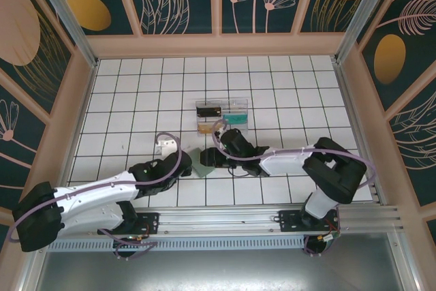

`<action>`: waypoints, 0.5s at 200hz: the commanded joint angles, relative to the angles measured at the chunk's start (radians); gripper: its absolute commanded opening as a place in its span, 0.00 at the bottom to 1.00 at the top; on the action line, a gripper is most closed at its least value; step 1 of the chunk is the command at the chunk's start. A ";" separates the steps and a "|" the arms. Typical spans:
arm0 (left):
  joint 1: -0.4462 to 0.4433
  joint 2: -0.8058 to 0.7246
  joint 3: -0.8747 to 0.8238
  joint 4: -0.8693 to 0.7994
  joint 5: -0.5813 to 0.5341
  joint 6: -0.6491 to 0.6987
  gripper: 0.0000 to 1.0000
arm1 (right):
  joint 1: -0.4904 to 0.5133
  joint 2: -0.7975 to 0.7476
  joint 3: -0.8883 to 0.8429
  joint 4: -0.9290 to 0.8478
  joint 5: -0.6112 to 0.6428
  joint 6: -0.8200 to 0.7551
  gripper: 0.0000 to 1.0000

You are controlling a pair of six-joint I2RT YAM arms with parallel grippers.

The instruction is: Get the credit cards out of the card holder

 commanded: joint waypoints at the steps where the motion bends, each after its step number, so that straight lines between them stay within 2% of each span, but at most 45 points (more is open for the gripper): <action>1: 0.004 -0.014 0.060 0.054 0.014 0.122 0.00 | 0.002 -0.032 0.063 -0.214 0.136 -0.112 0.54; 25: 0.005 -0.023 0.079 0.082 0.043 0.174 0.00 | 0.001 -0.020 0.090 -0.244 0.150 -0.136 0.55; 100: 0.004 -0.018 0.126 0.112 0.096 0.243 0.00 | -0.011 -0.033 0.049 -0.152 0.055 -0.125 0.62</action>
